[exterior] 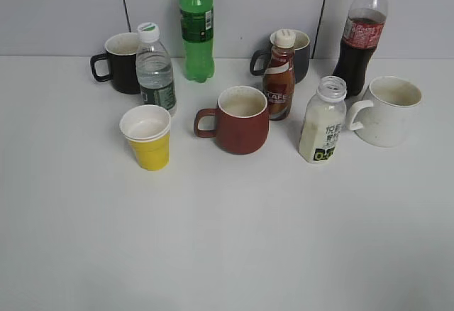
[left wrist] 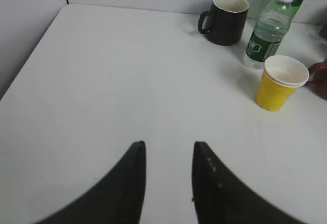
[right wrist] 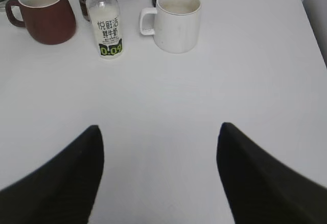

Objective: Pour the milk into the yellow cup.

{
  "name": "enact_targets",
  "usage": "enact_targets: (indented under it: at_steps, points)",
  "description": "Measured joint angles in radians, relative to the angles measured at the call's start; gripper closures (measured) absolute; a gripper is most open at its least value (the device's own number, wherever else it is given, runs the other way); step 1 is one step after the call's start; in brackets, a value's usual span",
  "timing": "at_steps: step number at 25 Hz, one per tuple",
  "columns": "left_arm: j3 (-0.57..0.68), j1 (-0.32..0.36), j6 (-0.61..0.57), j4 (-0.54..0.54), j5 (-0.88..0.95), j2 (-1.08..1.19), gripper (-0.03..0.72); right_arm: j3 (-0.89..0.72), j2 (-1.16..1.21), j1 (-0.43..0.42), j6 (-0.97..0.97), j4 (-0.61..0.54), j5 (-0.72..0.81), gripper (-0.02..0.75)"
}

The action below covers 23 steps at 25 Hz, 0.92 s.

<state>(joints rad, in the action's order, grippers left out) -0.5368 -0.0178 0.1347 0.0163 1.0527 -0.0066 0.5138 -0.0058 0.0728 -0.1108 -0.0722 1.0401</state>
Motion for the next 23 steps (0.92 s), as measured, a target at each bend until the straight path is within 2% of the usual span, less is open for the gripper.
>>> enact_targets:
  at_steps: [6,12,23]
  points:
    - [0.0,0.0,0.0,0.0,0.0,0.0,0.447,0.0,-0.002,-0.002,0.0,-0.002,0.0,0.219]
    - [0.0,0.0,0.0,0.0,0.0,0.0,0.447,0.0,-0.002,-0.045,0.001,-0.007,0.0,0.219]
    - [0.0,0.0,0.0,0.0,0.0,0.0,0.447,0.0,-0.002,-0.048,0.001,-0.01,0.0,0.22]
